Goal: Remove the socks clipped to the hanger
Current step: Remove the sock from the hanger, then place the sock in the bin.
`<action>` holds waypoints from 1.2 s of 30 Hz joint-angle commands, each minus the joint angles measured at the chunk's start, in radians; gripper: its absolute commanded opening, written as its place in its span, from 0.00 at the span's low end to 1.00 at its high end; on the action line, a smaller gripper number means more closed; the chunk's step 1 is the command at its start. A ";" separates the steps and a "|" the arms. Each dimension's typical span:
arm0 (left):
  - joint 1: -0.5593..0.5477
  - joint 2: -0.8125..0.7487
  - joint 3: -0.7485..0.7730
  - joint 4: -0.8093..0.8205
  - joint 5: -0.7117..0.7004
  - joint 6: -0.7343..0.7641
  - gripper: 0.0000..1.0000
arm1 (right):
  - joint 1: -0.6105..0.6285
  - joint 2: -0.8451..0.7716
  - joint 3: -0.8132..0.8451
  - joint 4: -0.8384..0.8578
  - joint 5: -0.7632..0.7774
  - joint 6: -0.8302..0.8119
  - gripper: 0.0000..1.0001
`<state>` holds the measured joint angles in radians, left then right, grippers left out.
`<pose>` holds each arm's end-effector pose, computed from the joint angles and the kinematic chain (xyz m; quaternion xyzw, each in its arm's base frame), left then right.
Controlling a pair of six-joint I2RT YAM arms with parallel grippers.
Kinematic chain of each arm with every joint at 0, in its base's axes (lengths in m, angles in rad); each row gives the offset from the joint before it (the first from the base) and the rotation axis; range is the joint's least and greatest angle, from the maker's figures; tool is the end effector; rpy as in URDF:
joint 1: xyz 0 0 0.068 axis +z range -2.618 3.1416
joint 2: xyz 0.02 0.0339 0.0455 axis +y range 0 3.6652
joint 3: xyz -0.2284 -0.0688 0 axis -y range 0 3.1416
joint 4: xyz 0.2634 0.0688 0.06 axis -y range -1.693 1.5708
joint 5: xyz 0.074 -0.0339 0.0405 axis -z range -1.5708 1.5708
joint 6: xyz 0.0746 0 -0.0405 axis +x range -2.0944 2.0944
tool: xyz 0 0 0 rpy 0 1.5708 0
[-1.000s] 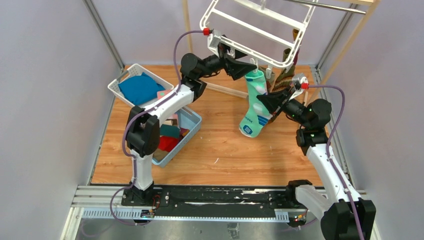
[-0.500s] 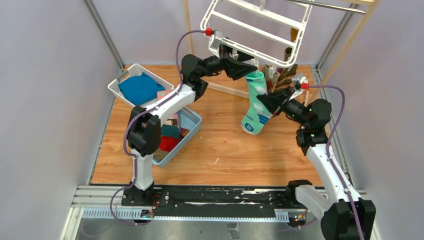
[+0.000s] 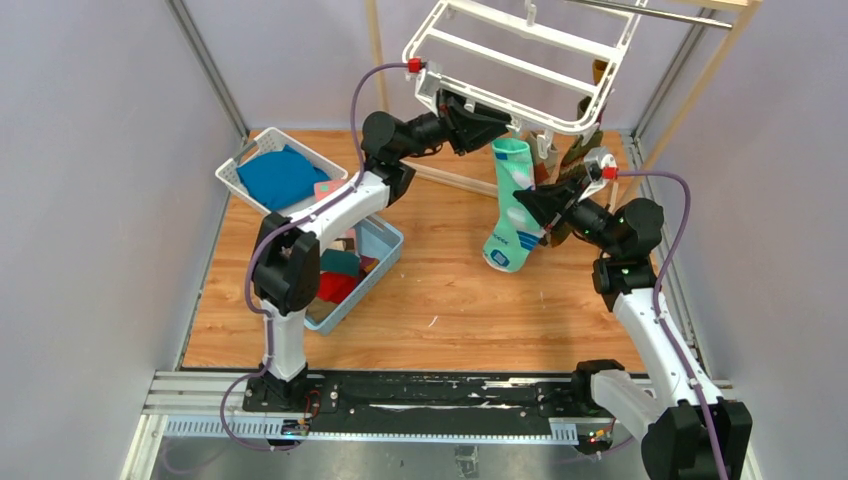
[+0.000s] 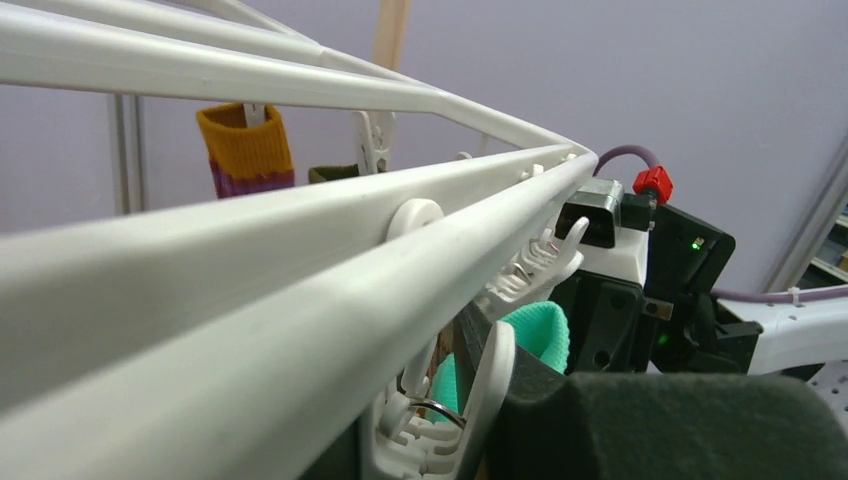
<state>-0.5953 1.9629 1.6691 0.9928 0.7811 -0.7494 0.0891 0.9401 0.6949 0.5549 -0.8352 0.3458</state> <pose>0.3630 -0.3093 0.3874 0.3140 0.4158 -0.6478 0.5557 0.2675 0.0794 0.3300 -0.2559 0.5764 0.3928 0.6693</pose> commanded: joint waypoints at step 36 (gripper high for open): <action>0.194 -0.752 -0.541 -0.723 0.230 0.657 0.91 | 0.407 0.121 0.469 -0.623 -0.133 -0.398 0.06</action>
<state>-0.4210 1.2232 1.1397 0.3382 0.8665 -0.1436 0.4351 1.0061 1.0969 -0.0444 -0.9596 -0.0547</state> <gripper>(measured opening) 0.902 0.071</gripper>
